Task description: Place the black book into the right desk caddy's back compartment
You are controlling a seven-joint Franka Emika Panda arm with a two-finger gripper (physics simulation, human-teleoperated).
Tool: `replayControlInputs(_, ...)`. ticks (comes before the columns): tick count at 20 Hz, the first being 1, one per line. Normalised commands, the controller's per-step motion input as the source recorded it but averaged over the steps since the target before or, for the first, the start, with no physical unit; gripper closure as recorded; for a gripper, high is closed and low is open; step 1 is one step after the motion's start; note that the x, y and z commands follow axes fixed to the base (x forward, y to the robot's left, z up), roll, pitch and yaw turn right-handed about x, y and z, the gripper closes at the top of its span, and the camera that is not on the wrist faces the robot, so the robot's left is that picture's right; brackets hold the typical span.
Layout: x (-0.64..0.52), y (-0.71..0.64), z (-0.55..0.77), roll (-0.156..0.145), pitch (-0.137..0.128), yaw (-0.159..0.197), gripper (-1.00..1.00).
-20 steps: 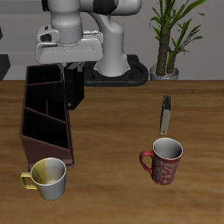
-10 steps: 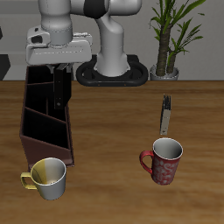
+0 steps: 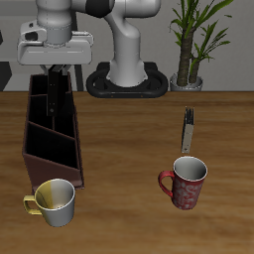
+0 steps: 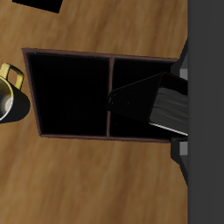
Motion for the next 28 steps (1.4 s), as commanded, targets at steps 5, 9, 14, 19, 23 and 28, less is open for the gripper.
replayControlInputs(5,-0.11,-0.32,0.03,-0.066,-0.006,0.018,1.00)
replayControlInputs(9,-0.03,-0.23,-0.09,-0.053,0.009,0.007,1.00)
replayControlInputs(14,0.02,-0.11,-0.16,-0.025,0.023,-0.010,1.00)
replayControlInputs(19,0.03,-0.04,-0.17,-0.010,0.022,-0.014,1.00)
replayControlInputs(23,0.01,-0.03,-0.15,-0.001,0.014,-0.014,1.00)
replayControlInputs(28,0.05,-0.08,-0.20,-0.005,0.024,-0.008,1.00)
